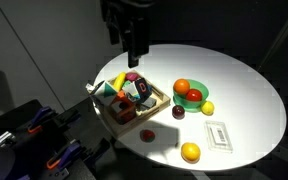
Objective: Put the strawberry in the green bowl.
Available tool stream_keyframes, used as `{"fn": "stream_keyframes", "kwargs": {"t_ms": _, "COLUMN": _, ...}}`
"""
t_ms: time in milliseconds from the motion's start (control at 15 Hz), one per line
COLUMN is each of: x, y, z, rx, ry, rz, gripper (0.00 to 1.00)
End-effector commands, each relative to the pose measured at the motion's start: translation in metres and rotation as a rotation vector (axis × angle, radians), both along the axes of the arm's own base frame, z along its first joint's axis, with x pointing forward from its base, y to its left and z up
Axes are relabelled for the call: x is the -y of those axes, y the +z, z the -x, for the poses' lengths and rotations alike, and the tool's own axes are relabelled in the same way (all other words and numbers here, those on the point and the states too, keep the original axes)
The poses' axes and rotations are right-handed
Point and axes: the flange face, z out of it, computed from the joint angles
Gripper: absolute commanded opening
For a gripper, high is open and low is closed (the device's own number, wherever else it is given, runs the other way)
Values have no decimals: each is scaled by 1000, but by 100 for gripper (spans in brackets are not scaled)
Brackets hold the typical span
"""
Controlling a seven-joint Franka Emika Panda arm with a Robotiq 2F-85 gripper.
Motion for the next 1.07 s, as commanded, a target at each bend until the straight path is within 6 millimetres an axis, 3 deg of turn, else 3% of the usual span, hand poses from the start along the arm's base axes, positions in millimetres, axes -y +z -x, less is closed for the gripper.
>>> {"fn": "stream_keyframes", "kwargs": {"t_ms": 0, "x": 17, "y": -19, "z": 0, "rx": -17, "ry": -11, "rz": 44, "gripper": 100}}
{"fn": "stream_keyframes", "kwargs": {"t_ms": 467, "x": 42, "y": -70, "z": -3, "rx": -4, "ry": -31, "rz": 85, "gripper": 100}}
{"fn": "stream_keyframes", "kwargs": {"t_ms": 1000, "x": 58, "y": -112, "z": -10, "rx": 54, "ry": -19, "rz": 110, "gripper": 100}}
